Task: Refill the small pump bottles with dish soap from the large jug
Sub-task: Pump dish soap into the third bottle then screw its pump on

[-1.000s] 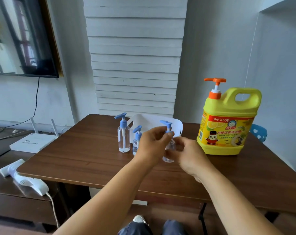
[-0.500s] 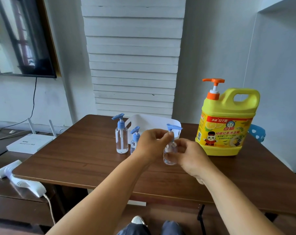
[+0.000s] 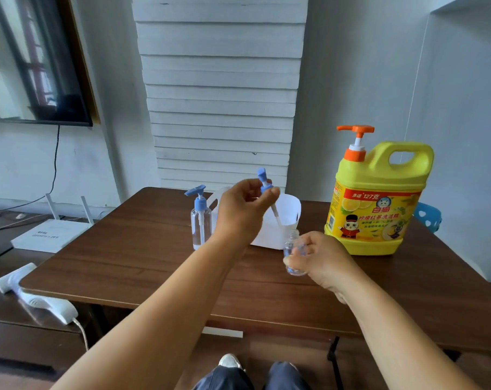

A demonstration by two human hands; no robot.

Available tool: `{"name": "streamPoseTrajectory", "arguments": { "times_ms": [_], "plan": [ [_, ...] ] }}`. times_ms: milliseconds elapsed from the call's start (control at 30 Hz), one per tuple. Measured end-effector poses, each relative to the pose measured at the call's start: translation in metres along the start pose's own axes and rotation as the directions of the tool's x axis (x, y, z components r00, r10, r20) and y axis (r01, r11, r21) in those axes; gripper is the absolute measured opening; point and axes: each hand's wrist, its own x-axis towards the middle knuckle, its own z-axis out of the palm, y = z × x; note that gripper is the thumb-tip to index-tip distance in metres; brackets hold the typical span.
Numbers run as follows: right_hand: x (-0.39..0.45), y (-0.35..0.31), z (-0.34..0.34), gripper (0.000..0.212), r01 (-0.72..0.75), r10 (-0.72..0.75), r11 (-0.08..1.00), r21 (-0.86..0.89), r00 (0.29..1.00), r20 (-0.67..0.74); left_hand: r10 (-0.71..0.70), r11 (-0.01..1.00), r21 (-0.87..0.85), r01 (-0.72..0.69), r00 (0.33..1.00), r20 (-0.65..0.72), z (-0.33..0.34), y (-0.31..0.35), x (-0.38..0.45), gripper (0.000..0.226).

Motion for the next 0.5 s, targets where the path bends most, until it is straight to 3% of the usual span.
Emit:
{"name": "streamPoseTrajectory", "arguments": {
  "times_ms": [100,200,333,500],
  "plan": [
    [-0.001,-0.001,-0.01,0.02,-0.023,0.025,1.0,0.016,0.992,-0.121,-0.042,0.996,0.079,0.045,0.998,-0.045,0.001,-0.008,0.004,0.022],
    [0.001,0.0,-0.015,0.02,-0.007,0.015,0.999,0.038,0.975,-0.222,-0.099,0.943,0.329,0.059,0.989,0.107,0.005,-0.024,-0.001,0.015],
    [0.002,0.001,-0.017,0.021,0.041,-0.029,0.998,0.042,0.966,-0.256,-0.126,0.787,0.61,-0.086,0.947,0.296,0.009,-0.039,-0.009,0.015],
    [0.001,0.005,-0.013,0.025,0.083,-0.064,0.994,0.072,0.97,-0.234,-0.182,0.717,0.69,-0.099,0.929,0.323,0.013,-0.049,-0.01,0.017]
  ]
}}
